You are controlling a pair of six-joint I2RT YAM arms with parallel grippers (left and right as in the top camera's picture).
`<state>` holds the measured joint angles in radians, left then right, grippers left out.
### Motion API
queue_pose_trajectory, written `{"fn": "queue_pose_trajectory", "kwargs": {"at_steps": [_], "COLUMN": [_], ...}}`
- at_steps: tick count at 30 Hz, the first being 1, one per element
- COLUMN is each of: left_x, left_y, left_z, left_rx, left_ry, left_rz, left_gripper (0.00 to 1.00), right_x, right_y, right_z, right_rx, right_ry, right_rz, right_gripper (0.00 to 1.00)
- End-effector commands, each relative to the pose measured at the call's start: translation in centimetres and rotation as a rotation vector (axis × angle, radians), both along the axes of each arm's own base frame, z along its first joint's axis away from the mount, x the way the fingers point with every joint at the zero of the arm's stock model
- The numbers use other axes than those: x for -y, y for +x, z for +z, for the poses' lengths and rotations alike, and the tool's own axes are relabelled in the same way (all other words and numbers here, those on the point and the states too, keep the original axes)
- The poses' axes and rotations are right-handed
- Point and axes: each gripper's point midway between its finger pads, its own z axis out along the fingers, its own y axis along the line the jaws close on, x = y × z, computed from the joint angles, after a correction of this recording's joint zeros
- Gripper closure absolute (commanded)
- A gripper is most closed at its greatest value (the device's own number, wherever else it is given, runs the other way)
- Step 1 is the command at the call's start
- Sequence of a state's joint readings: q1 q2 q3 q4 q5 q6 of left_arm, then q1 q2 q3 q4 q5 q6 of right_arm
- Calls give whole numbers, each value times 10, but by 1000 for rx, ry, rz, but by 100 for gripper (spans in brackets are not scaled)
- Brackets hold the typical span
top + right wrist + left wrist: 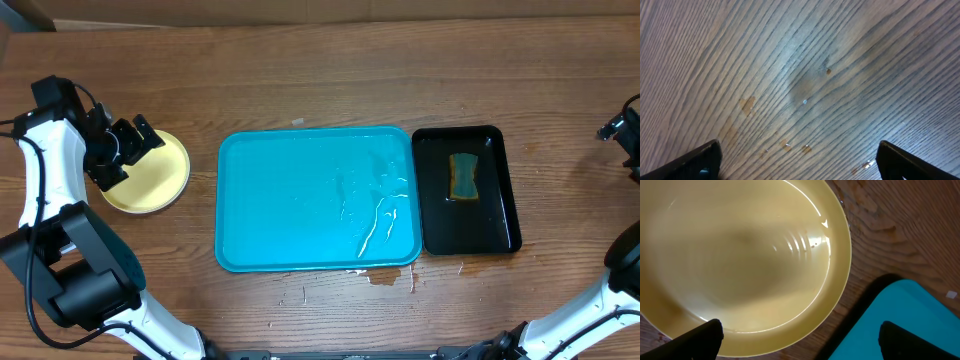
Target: Clean dirty plates on tray and stack at the side
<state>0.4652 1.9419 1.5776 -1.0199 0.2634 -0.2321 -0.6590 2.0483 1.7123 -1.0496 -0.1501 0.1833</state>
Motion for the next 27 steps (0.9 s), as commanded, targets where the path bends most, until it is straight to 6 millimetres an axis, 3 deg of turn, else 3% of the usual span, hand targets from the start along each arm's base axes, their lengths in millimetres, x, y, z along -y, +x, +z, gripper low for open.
{"fn": "queue_pose_trajectory", "kwargs": {"at_steps": [1,19,23,27], "left_x": [2,2,2,2], "left_y": [1,1,1,1], "left_z": [0,0,0,0], "left_rx": [11,11,11,11], "left_ry": [-10,-10,-10,-10], "left_rz": [-21,-21,-21,-21], "left_gripper": [0,0,0,0], "right_x": [2,-2,-3,-12], "right_y": [5,6,5,-1], "right_z": [15,18,57,126], "right_rx": [33,38,108,238], "right_ry": [-24,-27,-81,-178], "right_rz": [0,8,9,18], "right_gripper": [0,0,0,0]}}
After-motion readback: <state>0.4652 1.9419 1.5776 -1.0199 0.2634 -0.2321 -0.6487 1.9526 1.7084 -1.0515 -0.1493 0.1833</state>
